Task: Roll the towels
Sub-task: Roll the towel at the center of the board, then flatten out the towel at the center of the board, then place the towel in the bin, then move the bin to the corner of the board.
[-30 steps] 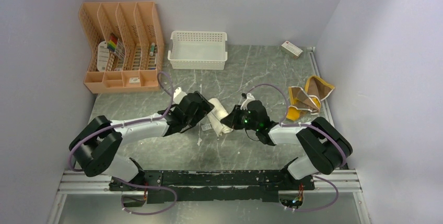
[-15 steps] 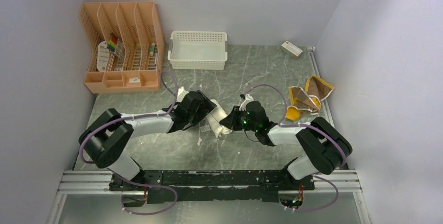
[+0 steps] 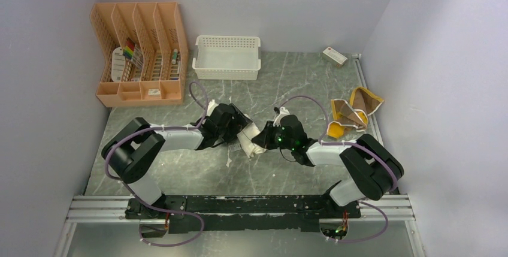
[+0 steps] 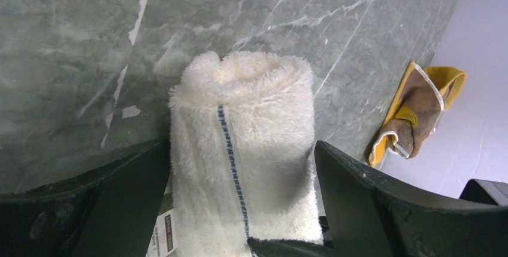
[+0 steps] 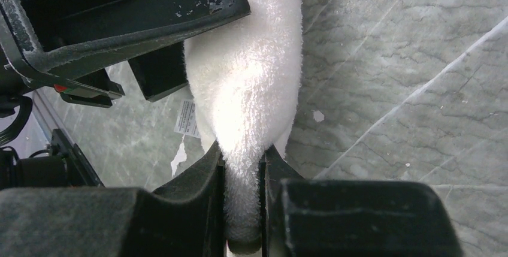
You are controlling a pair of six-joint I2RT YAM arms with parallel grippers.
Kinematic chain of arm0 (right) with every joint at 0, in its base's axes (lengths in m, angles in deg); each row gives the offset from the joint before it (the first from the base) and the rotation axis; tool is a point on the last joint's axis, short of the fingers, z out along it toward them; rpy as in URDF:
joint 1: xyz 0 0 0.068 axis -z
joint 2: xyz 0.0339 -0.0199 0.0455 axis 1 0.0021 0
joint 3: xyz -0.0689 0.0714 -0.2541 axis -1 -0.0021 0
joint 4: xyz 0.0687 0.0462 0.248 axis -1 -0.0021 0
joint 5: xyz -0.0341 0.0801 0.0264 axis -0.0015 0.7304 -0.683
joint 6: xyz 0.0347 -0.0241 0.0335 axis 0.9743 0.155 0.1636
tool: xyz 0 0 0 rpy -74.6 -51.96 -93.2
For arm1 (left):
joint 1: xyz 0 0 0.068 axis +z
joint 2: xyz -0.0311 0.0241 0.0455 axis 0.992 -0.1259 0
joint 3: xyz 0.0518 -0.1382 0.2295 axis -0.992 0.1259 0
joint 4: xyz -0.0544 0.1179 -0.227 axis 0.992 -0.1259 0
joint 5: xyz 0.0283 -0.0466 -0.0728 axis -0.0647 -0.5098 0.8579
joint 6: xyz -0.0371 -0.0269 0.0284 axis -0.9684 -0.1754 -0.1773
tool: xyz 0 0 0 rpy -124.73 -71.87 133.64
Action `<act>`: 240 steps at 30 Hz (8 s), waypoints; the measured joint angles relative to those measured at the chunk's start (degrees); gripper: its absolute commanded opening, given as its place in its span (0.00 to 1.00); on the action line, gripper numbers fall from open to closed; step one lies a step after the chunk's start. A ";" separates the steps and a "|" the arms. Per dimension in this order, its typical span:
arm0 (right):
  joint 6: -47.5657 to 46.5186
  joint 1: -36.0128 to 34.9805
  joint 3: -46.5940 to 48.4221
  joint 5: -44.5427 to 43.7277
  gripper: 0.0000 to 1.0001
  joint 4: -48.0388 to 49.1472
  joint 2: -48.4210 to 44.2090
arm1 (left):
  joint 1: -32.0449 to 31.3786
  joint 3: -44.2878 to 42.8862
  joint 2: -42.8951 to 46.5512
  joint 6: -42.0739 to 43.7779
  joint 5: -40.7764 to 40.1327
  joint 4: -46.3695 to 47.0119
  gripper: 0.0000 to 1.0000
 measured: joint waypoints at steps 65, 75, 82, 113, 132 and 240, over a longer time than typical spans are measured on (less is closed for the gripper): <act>9.88 -4.85 -3.98 10.32 1.00 20.74 9.53 | 4.90 7.93 10.21 17.22 5.31 9.38 0.07; -1.44 3.10 1.25 -2.60 1.00 -11.45 -25.59 | 11.96 -0.31 14.32 24.35 4.90 0.76 0.07; -6.75 7.39 6.03 -6.36 1.00 -25.40 -37.48 | 15.65 -21.31 8.92 33.70 5.03 -8.39 0.07; -14.05 7.41 7.37 -6.78 1.00 -45.20 -40.85 | 30.69 -76.72 -35.63 66.14 6.78 -13.29 0.07; -14.29 7.41 6.69 -6.80 1.00 -47.28 -41.27 | 34.62 -89.18 -51.17 41.97 42.69 4.87 0.07; -13.53 38.01 22.08 -11.98 1.00 -45.05 -23.15 | 18.88 -62.40 -9.42 58.66 2.86 -17.31 1.00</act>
